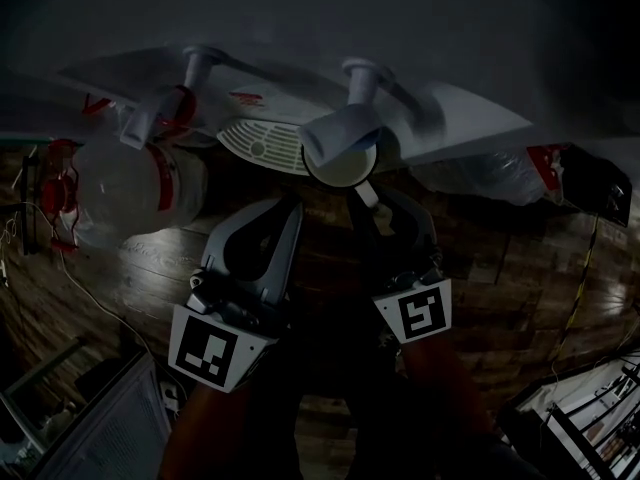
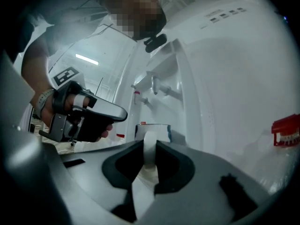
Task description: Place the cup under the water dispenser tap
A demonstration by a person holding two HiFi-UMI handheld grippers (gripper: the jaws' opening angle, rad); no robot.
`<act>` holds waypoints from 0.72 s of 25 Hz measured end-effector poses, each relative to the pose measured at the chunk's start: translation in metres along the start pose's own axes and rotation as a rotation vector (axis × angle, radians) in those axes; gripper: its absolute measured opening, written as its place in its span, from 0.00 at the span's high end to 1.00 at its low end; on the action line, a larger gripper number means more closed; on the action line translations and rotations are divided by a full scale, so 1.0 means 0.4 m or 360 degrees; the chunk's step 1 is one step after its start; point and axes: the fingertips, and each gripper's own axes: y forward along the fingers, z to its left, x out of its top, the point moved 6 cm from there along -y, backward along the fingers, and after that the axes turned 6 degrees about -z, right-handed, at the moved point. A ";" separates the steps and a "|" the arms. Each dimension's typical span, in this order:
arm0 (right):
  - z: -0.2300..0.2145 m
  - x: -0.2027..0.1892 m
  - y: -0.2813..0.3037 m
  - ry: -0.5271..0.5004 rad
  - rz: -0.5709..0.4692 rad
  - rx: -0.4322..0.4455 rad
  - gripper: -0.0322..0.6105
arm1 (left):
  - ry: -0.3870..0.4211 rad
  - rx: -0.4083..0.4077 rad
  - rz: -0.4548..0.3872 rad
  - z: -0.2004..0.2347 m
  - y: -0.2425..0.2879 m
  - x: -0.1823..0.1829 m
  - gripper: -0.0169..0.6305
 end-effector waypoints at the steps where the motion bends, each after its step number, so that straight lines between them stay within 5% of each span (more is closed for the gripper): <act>1: -0.001 -0.003 0.001 0.0004 -0.0002 0.0005 0.85 | 0.0000 -0.0003 0.0004 -0.003 0.003 -0.001 0.96; 10: 0.005 -0.002 0.002 0.0017 0.0085 0.0014 0.83 | -0.0010 -0.0012 0.0015 -0.016 0.009 0.002 0.96; 18: -0.008 0.019 0.009 0.0028 0.0145 -0.0007 0.68 | 0.0032 -0.0020 -0.0074 -0.008 0.015 0.026 0.96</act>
